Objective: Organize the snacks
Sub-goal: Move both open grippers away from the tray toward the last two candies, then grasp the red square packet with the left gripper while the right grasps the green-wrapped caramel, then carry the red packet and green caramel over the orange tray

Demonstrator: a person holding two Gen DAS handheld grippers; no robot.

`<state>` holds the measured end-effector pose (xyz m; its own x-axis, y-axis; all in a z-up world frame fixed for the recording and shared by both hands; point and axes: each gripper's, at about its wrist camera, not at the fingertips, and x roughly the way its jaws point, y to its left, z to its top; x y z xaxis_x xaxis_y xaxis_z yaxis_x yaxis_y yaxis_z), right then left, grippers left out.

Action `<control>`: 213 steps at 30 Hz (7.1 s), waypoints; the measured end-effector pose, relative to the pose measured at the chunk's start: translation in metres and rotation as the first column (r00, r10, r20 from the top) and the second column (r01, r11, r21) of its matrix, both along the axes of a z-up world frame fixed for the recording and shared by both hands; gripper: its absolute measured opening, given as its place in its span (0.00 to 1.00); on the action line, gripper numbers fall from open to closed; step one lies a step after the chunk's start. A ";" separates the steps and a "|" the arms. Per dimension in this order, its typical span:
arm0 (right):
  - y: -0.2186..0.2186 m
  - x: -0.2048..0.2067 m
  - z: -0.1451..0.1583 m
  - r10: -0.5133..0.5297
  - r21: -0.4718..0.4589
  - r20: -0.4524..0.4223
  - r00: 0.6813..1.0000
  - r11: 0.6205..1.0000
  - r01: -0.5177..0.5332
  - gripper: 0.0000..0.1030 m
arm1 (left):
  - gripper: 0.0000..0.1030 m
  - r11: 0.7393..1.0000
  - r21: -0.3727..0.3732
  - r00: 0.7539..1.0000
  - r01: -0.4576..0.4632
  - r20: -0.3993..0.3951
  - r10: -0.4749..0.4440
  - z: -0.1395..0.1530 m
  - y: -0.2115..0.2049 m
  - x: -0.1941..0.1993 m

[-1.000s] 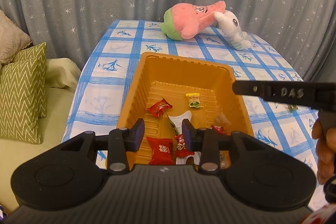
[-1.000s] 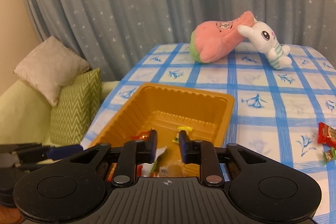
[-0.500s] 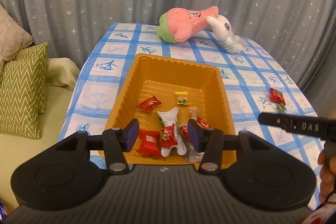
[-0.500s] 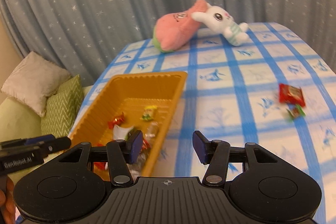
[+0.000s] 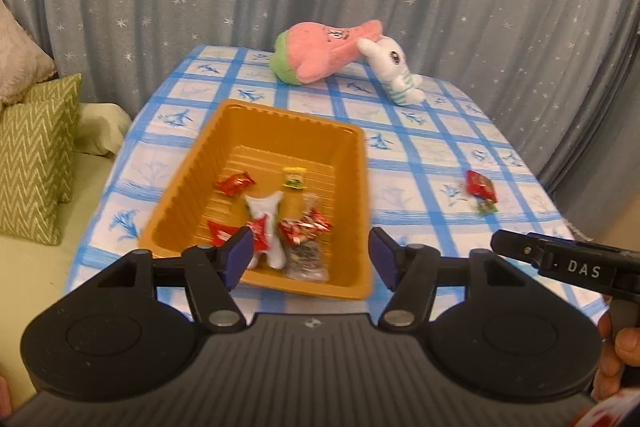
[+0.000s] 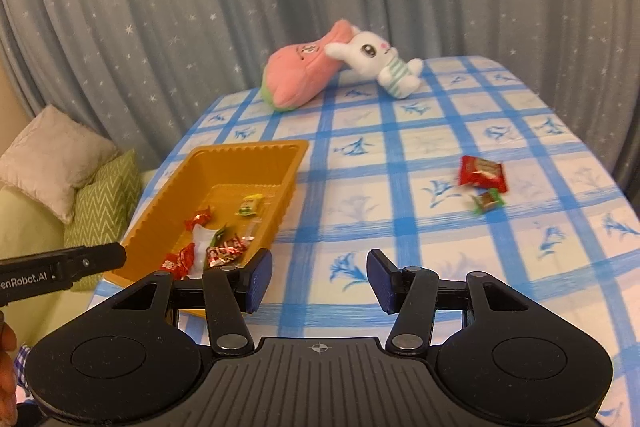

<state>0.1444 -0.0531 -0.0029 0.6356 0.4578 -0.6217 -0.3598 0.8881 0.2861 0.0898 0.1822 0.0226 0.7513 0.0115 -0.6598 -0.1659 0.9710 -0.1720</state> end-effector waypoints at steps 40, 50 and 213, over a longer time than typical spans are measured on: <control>-0.144 -0.006 -0.009 -0.262 -0.006 -0.018 0.965 0.965 0.262 0.54 | 0.64 0.984 -0.017 0.984 0.178 0.006 -0.178 -0.005 -0.126 0.033; -0.150 0.003 -0.015 -0.272 -0.025 -0.017 0.962 0.962 0.271 0.54 | 0.64 0.977 -0.014 0.977 0.213 -0.010 -0.213 -0.012 -0.140 0.050; 0.023 -0.072 -0.027 0.206 -0.135 0.068 0.976 0.971 -0.195 0.27 | 0.23 0.999 0.051 0.999 0.007 -0.046 -0.005 -0.014 -0.026 -0.061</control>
<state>0.0726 -0.0305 -0.0298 0.5896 0.5015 -0.6332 -0.5514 0.8227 0.1381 0.0291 0.1558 0.0086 0.7207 0.0415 -0.6920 -0.1664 0.9794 -0.1146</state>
